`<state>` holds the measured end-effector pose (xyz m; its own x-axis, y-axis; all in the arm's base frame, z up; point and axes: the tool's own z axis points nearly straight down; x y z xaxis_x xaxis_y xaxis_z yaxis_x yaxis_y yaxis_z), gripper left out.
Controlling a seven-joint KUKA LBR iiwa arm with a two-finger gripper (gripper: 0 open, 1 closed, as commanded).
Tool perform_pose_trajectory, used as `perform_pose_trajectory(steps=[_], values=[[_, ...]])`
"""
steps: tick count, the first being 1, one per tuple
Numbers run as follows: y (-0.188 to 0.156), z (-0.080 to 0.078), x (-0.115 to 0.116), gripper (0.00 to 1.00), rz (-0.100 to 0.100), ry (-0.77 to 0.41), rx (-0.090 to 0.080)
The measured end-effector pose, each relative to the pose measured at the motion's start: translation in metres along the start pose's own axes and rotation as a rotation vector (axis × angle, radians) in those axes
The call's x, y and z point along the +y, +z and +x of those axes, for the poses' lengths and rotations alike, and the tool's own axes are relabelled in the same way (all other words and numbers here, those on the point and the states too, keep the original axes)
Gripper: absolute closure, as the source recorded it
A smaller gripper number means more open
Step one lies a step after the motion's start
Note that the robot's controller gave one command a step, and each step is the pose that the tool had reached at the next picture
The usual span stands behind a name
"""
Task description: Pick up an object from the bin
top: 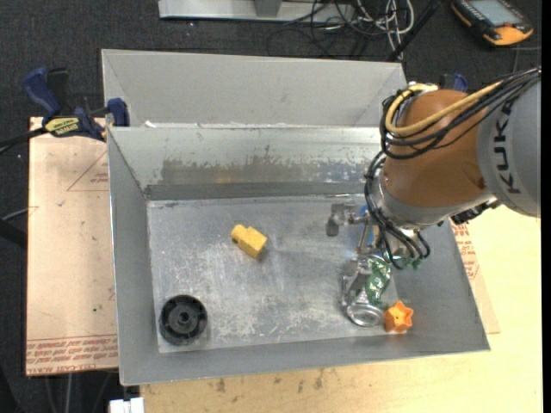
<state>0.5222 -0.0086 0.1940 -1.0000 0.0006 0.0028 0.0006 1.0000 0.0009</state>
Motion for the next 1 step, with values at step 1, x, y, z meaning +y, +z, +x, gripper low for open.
perform_pose_trajectory(steps=[1], values=[[-0.0058,-0.0084,0.0172,0.0,0.001,-0.032,-0.004]])
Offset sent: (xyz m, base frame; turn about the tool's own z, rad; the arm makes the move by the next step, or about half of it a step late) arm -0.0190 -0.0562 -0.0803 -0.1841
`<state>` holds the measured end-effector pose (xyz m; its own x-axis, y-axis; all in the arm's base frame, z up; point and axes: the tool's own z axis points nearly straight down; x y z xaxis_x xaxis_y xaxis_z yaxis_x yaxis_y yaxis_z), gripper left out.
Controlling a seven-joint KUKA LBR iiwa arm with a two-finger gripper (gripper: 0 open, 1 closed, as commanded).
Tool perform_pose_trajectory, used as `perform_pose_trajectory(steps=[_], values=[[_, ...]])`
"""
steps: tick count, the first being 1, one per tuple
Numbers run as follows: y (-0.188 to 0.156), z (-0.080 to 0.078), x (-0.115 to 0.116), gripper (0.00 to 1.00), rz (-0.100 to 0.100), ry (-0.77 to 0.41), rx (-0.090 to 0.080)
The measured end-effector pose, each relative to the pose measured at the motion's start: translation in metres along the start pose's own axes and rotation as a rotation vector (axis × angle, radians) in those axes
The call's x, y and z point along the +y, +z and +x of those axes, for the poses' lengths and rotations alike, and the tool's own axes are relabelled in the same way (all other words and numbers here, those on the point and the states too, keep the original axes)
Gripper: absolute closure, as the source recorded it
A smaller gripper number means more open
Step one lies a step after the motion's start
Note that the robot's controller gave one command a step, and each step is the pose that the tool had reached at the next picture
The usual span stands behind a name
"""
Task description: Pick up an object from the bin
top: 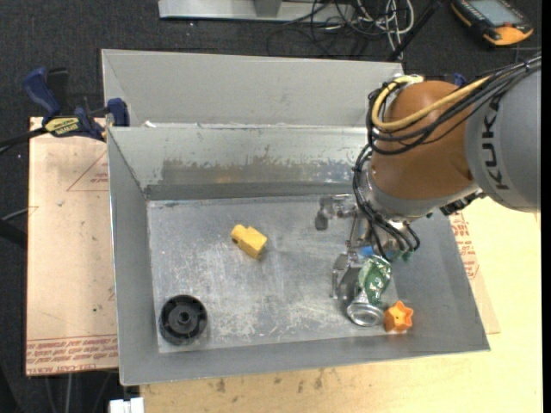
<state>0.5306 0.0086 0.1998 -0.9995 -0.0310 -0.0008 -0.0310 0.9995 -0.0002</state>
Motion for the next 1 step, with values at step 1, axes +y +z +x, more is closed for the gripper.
perform_pose_trajectory(steps=[1], values=[[0.0364,0.0098,-0.0223,0.0,-0.003,-0.094,-0.011]])
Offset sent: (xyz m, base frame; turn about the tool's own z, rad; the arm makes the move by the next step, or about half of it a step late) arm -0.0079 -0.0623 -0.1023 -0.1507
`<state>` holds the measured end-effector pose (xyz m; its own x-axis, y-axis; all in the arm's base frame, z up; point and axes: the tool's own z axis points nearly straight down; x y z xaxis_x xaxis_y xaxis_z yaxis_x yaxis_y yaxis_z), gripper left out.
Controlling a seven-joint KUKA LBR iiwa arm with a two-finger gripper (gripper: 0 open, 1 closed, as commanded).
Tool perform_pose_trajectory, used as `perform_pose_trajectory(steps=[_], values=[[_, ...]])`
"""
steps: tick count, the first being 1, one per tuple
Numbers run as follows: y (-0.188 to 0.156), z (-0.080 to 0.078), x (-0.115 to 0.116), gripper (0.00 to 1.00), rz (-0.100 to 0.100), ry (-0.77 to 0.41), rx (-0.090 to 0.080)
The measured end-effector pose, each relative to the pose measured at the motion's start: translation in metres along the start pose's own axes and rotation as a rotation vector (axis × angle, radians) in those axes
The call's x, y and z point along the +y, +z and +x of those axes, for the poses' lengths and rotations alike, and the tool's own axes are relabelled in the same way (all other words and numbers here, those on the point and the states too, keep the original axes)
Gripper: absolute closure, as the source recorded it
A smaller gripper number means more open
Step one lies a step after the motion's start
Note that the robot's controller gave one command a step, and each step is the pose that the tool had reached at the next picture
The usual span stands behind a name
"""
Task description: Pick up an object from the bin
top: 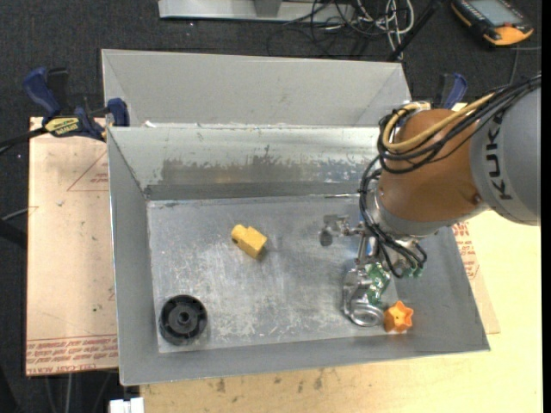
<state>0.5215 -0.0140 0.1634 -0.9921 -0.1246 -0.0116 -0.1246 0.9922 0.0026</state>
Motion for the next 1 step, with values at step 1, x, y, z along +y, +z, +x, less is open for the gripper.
perform_pose_trajectory(steps=[1], values=[[0.0538,0.0054,-0.0368,0.0,0.005,-0.042,0.009]])
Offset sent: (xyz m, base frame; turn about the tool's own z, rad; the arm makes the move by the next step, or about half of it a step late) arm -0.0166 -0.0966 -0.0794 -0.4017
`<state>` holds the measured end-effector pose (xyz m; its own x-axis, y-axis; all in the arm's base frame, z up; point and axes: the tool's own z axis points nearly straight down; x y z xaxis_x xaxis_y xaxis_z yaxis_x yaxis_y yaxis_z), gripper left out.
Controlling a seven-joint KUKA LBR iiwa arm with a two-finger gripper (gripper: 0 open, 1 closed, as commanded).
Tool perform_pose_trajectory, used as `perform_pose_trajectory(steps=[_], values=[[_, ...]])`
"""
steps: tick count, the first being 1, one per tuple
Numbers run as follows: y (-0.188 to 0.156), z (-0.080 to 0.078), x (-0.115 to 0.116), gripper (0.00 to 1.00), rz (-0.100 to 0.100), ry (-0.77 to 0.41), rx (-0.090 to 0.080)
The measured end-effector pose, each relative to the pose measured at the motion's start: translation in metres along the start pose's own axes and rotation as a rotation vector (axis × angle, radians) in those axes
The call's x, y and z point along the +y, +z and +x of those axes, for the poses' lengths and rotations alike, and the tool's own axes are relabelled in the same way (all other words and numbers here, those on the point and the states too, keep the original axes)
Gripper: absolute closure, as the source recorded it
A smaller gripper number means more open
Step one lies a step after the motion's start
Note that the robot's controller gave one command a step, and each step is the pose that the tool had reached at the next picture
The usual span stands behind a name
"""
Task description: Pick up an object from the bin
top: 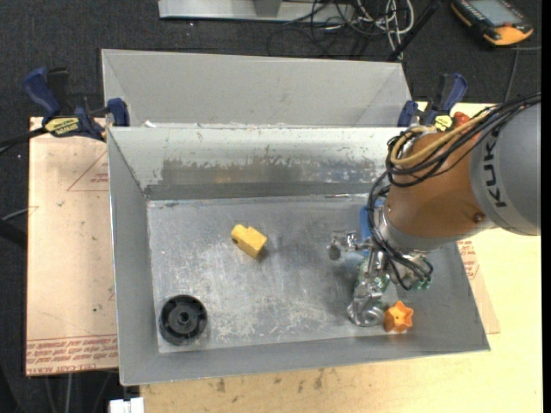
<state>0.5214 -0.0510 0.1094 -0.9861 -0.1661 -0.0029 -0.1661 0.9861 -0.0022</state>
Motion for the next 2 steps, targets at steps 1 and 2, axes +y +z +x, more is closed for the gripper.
perform_pose_trajectory(steps=[1,2], values=[[0.0229,0.0232,-0.0525,1.0,-0.007,-0.357,-0.003],[0.0229,0.0232,-0.0525,1.0,-0.007,-0.357,-0.003]])
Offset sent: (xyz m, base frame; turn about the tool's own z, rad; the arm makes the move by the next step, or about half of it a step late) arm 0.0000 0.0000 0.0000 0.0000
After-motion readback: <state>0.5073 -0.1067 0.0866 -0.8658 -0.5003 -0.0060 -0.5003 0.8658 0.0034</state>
